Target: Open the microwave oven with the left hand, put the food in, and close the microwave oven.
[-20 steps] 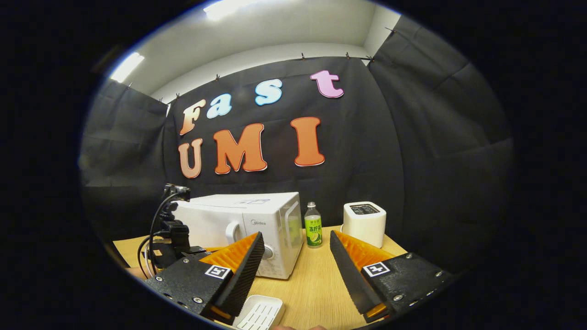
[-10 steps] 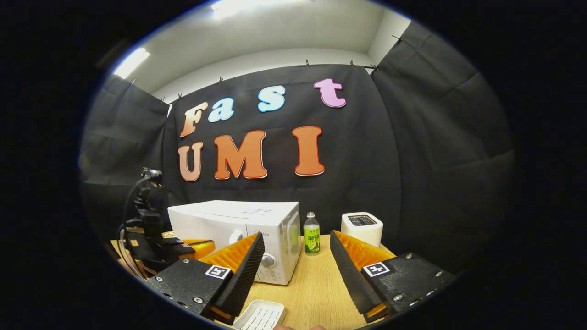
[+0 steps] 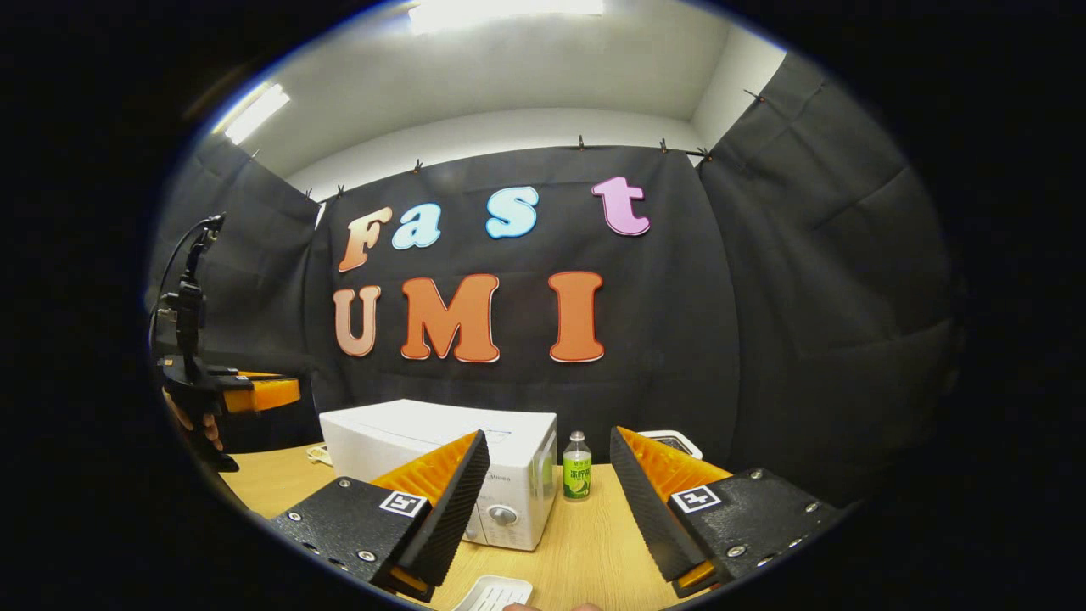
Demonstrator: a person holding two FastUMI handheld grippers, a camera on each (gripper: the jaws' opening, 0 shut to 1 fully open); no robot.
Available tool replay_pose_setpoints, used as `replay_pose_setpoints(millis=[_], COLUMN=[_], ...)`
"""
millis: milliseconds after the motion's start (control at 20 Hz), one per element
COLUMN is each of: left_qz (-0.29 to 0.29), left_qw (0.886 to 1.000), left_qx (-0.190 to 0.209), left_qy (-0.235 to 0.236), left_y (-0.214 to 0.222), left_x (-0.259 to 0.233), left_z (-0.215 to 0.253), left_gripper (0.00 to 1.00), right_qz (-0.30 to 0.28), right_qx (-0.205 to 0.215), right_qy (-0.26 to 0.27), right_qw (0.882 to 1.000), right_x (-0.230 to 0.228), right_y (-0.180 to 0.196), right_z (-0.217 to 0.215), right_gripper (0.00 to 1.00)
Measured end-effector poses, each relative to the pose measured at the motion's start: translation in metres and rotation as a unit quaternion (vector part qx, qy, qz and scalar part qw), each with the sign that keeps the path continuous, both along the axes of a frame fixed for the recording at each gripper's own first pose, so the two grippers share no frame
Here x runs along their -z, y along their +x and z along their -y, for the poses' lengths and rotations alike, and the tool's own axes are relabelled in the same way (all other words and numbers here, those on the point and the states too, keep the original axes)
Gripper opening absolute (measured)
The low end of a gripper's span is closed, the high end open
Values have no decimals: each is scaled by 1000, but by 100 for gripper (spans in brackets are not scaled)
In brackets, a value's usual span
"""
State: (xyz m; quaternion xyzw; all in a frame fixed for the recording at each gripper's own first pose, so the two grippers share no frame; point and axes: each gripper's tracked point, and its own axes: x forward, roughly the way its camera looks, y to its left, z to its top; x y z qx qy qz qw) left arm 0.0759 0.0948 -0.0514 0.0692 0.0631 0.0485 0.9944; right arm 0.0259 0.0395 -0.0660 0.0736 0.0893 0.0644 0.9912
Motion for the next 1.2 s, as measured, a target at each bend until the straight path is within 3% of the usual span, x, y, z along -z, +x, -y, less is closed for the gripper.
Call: replay_pose_setpoints(millis=[100, 200, 250, 300, 450, 750, 950, 1050, 1100, 1200], left_qz=[14, 24, 27, 32, 47, 63, 70, 72, 69, 66], left_qw=[1000, 999, 999, 999, 998, 994, 993, 993, 993, 993], left_qx=[-18, -30, -32, -34, -43, -77, -90, -90, -90, -92], left_qy=[8, 14, 16, 16, 18, 35, 42, 38, 38, 43], left_y=[-12, -22, -27, -33, -47, -68, -76, -78, -78, -76], left_x=[-21, -37, -45, -53, -77, -110, -122, -125, -125, -127], left_z=[-17, -30, -34, -38, -53, -86, -102, -104, -106, -109], left_gripper=[58, 52, 66, 64, 81, 98, 94, 100, 94, 94], right_qz=[12, 18, 21, 25, 44, 52, 35, 26, 23, 26], right_qx=[-2, -5, -5, -6, -12, -16, -12, -14, -18, -23], right_qy=[3, 2, 1, 2, 2, 6, 7, 13, 14, 13], right_qw=[1000, 1000, 1000, 1000, 999, 999, 999, 999, 999, 999], right_x=[-17, -31, -37, -46, -71, -85, -80, -77, -75, -78], right_y=[1, 4, 5, 7, 10, 15, 22, 23, 23, 25], right_z=[-2, -5, -5, -5, -9, -19, -16, -19, -21, -24], right_gripper=[89, 89, 89, 89, 89, 89, 89, 89, 89, 89])
